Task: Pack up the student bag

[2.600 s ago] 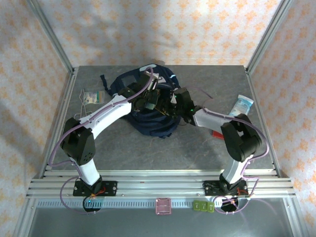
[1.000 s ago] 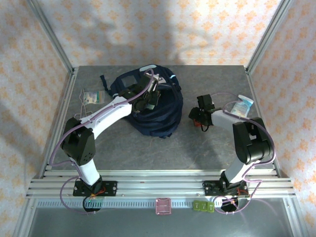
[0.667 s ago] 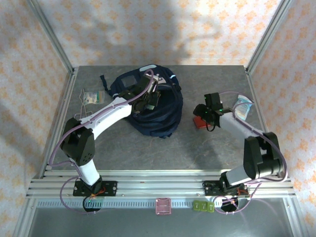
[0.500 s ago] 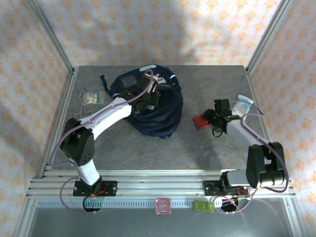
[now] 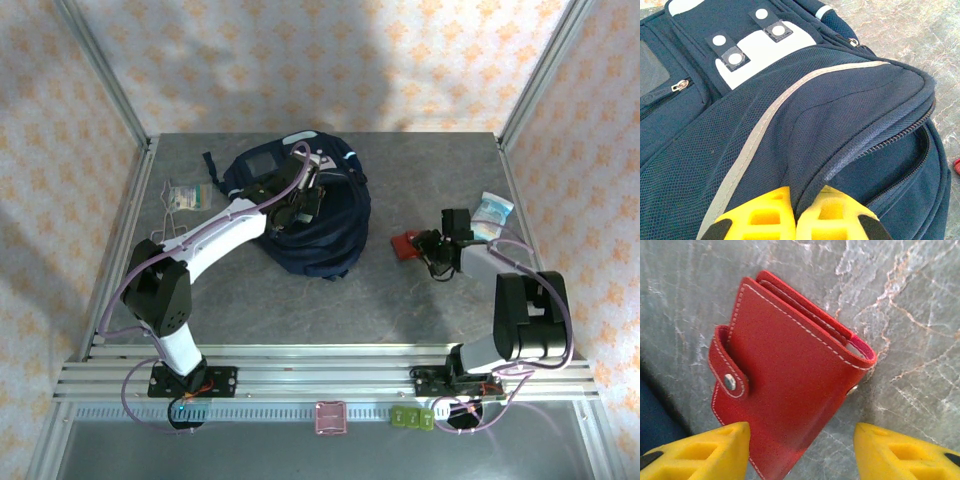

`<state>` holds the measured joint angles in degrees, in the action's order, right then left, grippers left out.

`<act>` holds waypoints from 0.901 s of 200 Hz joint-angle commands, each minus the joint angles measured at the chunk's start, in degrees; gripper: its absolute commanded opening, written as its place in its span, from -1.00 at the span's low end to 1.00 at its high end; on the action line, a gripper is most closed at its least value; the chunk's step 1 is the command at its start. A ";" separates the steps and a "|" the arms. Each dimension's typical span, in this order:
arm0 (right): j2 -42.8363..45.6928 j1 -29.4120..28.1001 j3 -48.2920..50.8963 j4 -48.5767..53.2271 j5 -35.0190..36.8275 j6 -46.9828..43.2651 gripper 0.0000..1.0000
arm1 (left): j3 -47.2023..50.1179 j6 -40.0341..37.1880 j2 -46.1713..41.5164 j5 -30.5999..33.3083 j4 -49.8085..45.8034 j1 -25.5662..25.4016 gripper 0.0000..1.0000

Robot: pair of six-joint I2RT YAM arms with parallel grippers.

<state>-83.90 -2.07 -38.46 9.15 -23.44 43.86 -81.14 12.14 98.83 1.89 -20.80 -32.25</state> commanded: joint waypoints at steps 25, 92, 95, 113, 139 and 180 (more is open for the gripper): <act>-2.12 0.37 -0.65 -2.90 1.69 1.29 -0.01 | 0.06 1.04 -2.98 0.48 4.00 0.08 -1.00; -8.98 0.66 -2.80 -6.17 -0.65 1.44 -0.93 | -0.59 1.28 -2.67 0.23 3.66 0.08 -1.00; -8.74 0.66 -2.92 -6.02 -0.39 1.34 -0.95 | -0.59 1.30 -2.62 0.22 3.58 0.07 -1.00; -6.33 0.66 -3.55 -4.58 0.30 0.60 -1.00 | -0.76 1.06 -2.82 0.47 3.50 0.08 -1.00; 0.18 0.62 -3.90 -3.82 -1.33 -0.88 -1.00 | -2.28 0.61 -2.59 0.83 2.62 0.17 -1.00; 9.49 -0.30 -5.45 -3.74 -9.62 -4.51 -1.00 | -4.66 -0.08 -2.08 0.84 1.64 0.26 -1.00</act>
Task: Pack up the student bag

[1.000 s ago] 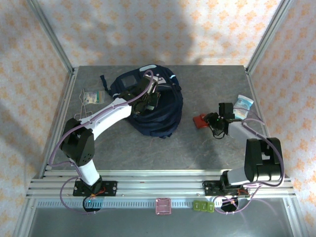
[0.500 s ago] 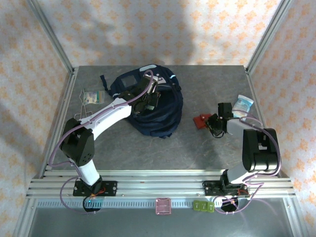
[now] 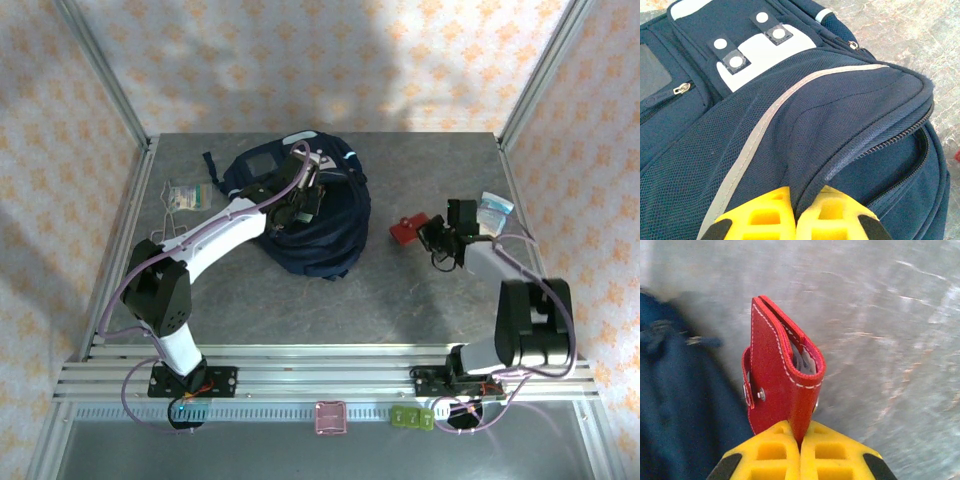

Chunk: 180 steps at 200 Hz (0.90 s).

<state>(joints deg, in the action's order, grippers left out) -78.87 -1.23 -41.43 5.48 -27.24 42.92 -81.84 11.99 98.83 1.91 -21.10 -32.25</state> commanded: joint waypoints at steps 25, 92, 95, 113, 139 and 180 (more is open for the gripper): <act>5.91 -5.66 -5.07 -0.23 -11.02 -6.51 -1.00 | -4.77 0.14 -1.79 0.37 1.70 0.26 -1.00; -0.33 -18.03 -8.01 -11.66 -18.65 -2.55 -1.00 | -6.40 0.13 -1.86 -0.48 0.98 0.24 -1.00; -0.91 -18.32 -8.35 -12.47 -18.90 -2.04 -1.00 | -6.40 0.14 -1.88 -0.57 0.98 0.24 -1.00; -4.44 -19.40 -10.73 -15.70 -18.77 0.59 -1.00 | -6.15 0.42 -2.08 -1.01 0.98 0.26 -1.00; -10.81 -19.82 -15.38 -17.81 -17.32 4.37 -1.00 | -5.67 1.23 -2.36 -2.19 1.33 0.17 -1.00; -21.28 -20.20 -20.63 -24.57 -13.63 14.68 -1.00 | -4.79 2.72 -2.91 -3.76 2.41 -0.42 -1.00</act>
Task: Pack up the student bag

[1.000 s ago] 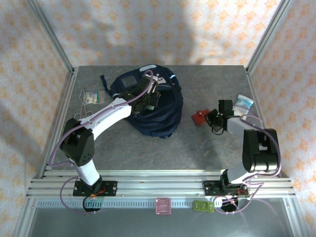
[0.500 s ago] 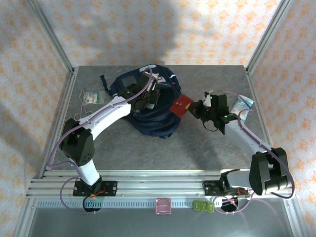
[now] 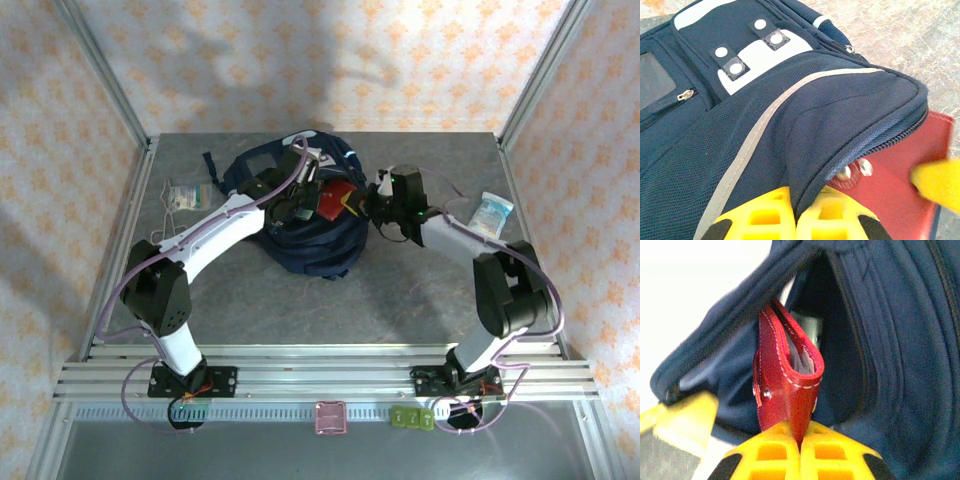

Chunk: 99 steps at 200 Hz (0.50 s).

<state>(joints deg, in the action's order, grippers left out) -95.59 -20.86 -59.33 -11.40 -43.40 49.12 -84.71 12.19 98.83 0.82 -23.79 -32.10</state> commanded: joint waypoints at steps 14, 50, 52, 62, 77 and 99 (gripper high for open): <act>-8.65 -1.23 -5.86 -11.08 2.95 12.31 -1.00 | -1.61 3.17 -3.02 -3.45 5.57 -0.91 -1.00; -16.30 -5.11 -16.23 -7.99 5.78 13.89 -0.71 | -1.25 3.94 -3.21 -3.75 6.12 -1.65 -1.00; -16.67 -5.21 -16.53 -7.78 5.78 13.89 -0.68 | -1.25 4.02 -3.23 -3.84 6.17 -1.65 -1.00; -17.76 -5.80 -17.24 -6.97 5.40 13.93 -0.58 | -1.29 4.30 -3.16 -4.15 6.30 -1.65 -1.00; -16.72 -5.94 -14.75 -6.55 5.66 13.21 -0.48 | -1.10 4.59 -3.20 -4.00 6.28 -1.65 -1.00; -11.52 -5.69 -8.47 -3.03 7.28 9.16 -0.35 | 0.02 5.27 -4.00 -3.71 6.69 -1.65 -1.00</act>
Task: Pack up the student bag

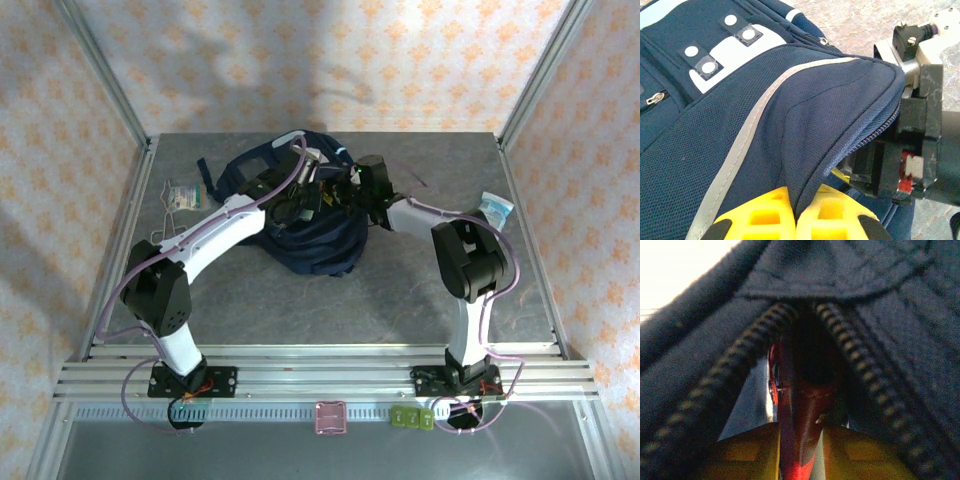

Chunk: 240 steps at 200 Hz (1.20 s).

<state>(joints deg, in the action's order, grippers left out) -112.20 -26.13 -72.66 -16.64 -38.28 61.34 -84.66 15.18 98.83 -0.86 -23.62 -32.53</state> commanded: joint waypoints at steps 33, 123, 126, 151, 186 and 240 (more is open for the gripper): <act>16.16 -0.04 14.36 9.61 6.18 -10.91 -0.25 | 3.13 5.03 -6.81 -2.35 8.59 -1.22 -0.64; 28.59 0.03 21.20 18.26 12.17 -22.75 -0.17 | 25.79 17.94 -20.28 -1.48 14.04 6.00 0.06; 28.29 0.08 21.13 18.04 12.00 -22.56 -0.17 | 26.72 18.11 -20.42 -1.65 14.22 6.64 0.07; 26.79 0.02 20.64 15.74 10.15 -21.19 -0.17 | 33.19 22.73 -20.37 -3.38 16.94 10.22 0.14; 26.25 -0.06 19.84 15.91 9.88 -21.40 -0.18 | 34.31 23.32 -16.84 -5.30 20.23 10.98 0.15; 25.65 -0.06 20.50 15.16 9.69 -21.08 -0.18 | 31.62 22.71 -11.21 -7.68 22.32 10.94 0.03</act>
<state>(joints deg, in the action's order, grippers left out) -86.13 -26.44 -52.07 0.01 -28.47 41.04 -50.48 37.58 85.52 -6.90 -4.23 -21.69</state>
